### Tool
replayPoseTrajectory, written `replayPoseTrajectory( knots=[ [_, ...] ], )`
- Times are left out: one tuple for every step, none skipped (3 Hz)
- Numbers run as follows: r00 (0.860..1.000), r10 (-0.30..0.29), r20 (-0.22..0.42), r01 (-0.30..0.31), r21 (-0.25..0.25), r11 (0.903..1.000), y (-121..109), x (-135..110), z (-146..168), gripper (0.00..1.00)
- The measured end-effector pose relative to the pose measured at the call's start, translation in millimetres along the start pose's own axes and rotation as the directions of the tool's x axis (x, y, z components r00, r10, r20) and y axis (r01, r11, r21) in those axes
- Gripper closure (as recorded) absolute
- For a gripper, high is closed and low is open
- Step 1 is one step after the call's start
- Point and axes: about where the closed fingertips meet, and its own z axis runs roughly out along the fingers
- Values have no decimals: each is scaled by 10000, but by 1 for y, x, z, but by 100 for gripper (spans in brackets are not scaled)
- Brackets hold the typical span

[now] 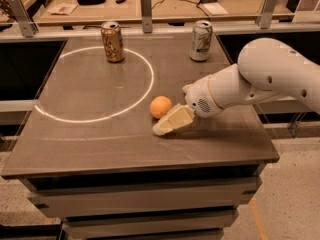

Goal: Move orange near 7up can

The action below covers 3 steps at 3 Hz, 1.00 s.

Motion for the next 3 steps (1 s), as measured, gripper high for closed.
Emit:
replayPoseTrajectory(
  knots=[
    [10000,2,1,-2,0,10000,0,-1,-1,41],
    [10000,4,2,-4,-1,10000,0,-3,-3,41],
    [10000,5,3,-5,-2,10000,0,-4,-3,16]
  ],
)
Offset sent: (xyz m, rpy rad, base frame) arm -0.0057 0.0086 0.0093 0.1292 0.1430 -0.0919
